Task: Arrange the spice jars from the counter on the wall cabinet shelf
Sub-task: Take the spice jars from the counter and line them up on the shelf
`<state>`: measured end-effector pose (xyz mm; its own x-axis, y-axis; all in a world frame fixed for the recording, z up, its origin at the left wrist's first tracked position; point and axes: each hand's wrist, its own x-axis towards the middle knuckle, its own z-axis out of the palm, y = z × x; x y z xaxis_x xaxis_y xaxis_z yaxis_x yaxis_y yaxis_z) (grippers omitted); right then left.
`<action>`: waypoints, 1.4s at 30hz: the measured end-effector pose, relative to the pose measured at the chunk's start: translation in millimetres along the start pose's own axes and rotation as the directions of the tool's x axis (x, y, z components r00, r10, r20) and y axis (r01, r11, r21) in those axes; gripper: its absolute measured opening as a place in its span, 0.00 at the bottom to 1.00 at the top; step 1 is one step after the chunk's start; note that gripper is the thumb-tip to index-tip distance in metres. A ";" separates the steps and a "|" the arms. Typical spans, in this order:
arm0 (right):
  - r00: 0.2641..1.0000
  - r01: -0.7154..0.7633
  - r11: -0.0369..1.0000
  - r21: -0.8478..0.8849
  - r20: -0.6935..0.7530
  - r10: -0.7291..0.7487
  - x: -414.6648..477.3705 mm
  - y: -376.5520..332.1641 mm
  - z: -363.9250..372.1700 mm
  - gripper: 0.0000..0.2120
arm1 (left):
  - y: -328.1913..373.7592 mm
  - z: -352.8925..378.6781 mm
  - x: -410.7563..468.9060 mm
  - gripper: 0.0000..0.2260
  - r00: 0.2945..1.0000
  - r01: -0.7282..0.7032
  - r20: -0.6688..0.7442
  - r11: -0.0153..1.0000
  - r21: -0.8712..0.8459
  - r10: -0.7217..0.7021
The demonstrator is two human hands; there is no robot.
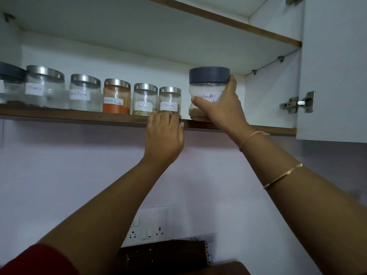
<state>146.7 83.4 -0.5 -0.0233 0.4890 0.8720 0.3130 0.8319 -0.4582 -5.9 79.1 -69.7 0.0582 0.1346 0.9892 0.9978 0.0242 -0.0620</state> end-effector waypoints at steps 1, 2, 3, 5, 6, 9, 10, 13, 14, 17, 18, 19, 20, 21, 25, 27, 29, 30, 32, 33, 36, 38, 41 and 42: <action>1.000 -0.009 1.000 -0.002 0.013 0.009 3.1 3.8 2.2 0.45 | 0.8 2.2 0.7 0.13 0.999 0.011 -0.034 1.000 0.003 -0.011; 1.000 -0.015 1.000 -0.006 0.027 0.015 6.0 7.7 4.1 0.45 | 1.7 4.3 0.8 0.12 0.998 0.020 -0.060 1.000 0.007 -0.020; 0.999 -0.027 1.000 -0.006 0.042 0.028 9.6 11.3 5.7 0.46 | 2.2 7.1 0.7 0.11 0.996 0.026 -0.084 1.000 0.013 -0.025; 0.992 -0.093 0.995 0.028 0.093 0.090 18.4 17.0 7.0 0.44 | 3.1 11.6 0.4 0.11 0.991 0.041 -0.127 0.999 0.021 -0.038; 0.983 -0.142 0.988 0.062 0.126 0.133 24.1 19.3 7.9 0.42 | 3.7 13.1 0.6 0.11 0.989 0.052 -0.140 0.998 0.025 -0.048; 0.952 -0.240 0.970 0.029 0.201 0.229 41.2 22.6 10.3 0.43 | 5.6 17.8 1.3 0.11 0.981 0.078 -0.183 0.996 0.039 -0.069; 0.944 -0.253 0.967 0.000 0.218 0.247 46.6 24.7 11.2 0.43 | 5.9 19.9 1.4 0.10 0.978 0.081 -0.198 0.996 0.041 -0.071; 0.910 -0.311 0.950 -0.012 0.286 0.301 60.9 32.6 16.8 0.40 | 4.4 26.3 1.5 0.10 0.967 0.086 -0.246 0.994 0.063 -0.068; 0.898 -0.328 0.945 -0.016 0.306 0.317 65.4 35.8 19.1 0.41 | 3.8 28.7 1.4 0.10 0.964 0.087 -0.259 0.993 0.075 -0.065; 0.871 -0.363 0.931 -0.037 0.342 0.353 77.4 44.6 26.9 0.44 | 2.3 34.2 1.1 0.10 0.953 0.089 -0.297 0.990 0.107 -0.054; 0.865 -0.368 0.929 -0.027 0.357 0.353 80.9 47.7 29.2 0.43 | 2.0 35.8 1.0 0.10 0.950 0.091 -0.309 0.989 0.118 -0.050; 0.860 -0.370 0.929 -0.020 0.372 0.350 84.3 51.1 31.2 0.42 | 1.9 37.3 1.1 0.10 0.945 0.091 -0.324 0.988 0.127 -0.045; 0.857 -0.363 0.931 -0.023 0.385 0.344 88.1 54.6 33.2 0.41 | 1.6 39.0 1.1 0.10 0.939 0.089 -0.343 0.987 0.133 -0.038; 0.852 -0.353 0.935 -0.042 0.397 0.340 91.5 57.8 35.2 0.39 | 1.2 40.1 1.2 0.10 0.931 0.084 -0.363 0.987 0.136 -0.029; 0.835 -0.294 0.943 -0.153 0.439 0.331 105.7 68.6 43.8 0.35 | -0.2 45.7 1.0 0.10 0.907 0.072 -0.422 0.987 0.141 -0.006; 0.820 -0.230 0.944 -0.236 0.476 0.318 112.8 72.2 50.0 0.31 | -2.3 48.2 1.6 0.10 0.899 0.062 -0.438 0.989 0.137 0.004; 0.810 -0.175 0.937 -0.301 0.497 0.311 117.6 74.0 55.6 0.29 | -5.1 51.4 2.5 0.10 0.889 0.046 -0.457 0.990 0.135 0.021; 0.804 -0.162 0.931 -0.328 0.503 0.317 120.3 74.8 58.7 0.30 | -6.3 53.3 2.9 0.09 0.884 0.040 -0.466 0.990 0.137 0.029; 0.776 -0.140 0.918 -0.371 0.535 0.334 124.9 76.1 64.1 0.31 | -7.7 56.4 3.3 0.08 0.871 0.029 -0.488 0.989 0.144 0.045; 0.774 -0.137 0.919 -0.370 0.539 0.333 126.5 76.6 66.5 0.30 | -8.2 58.1 3.3 0.06 0.866 0.025 -0.498 0.988 0.149 0.053; 0.772 -0.147 0.920 -0.364 0.539 0.337 129.9 80.8 71.5 0.30 | -8.8 61.1 3.7 0.04 0.855 0.020 -0.515 0.989 0.149 0.060; 0.765 -0.133 0.922 -0.362 0.554 0.328 129.4 82.2 72.8 0.31 | -8.3 61.8 4.1 0.03 0.851 0.024 -0.522 0.990 0.140 0.053; 0.759 -0.166 0.933 -0.320 0.563 0.328 130.9 84.2 71.7 0.29 | -6.7 61.0 4.0 0.03 0.854 0.034 -0.520 0.991 0.129 0.038; 0.765 -0.149 0.933 -0.328 0.560 0.319 130.4 84.4 71.5 0.29 | -6.4 60.7 4.0 0.03 0.856 0.041 -0.515 0.991 0.125 0.030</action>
<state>102.2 236.1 62.2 -0.4496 0.7861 0.4241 0.6066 0.6173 -0.5010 -14.0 139.6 -73.4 0.0965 -0.3944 0.9139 0.9874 0.1537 -0.0380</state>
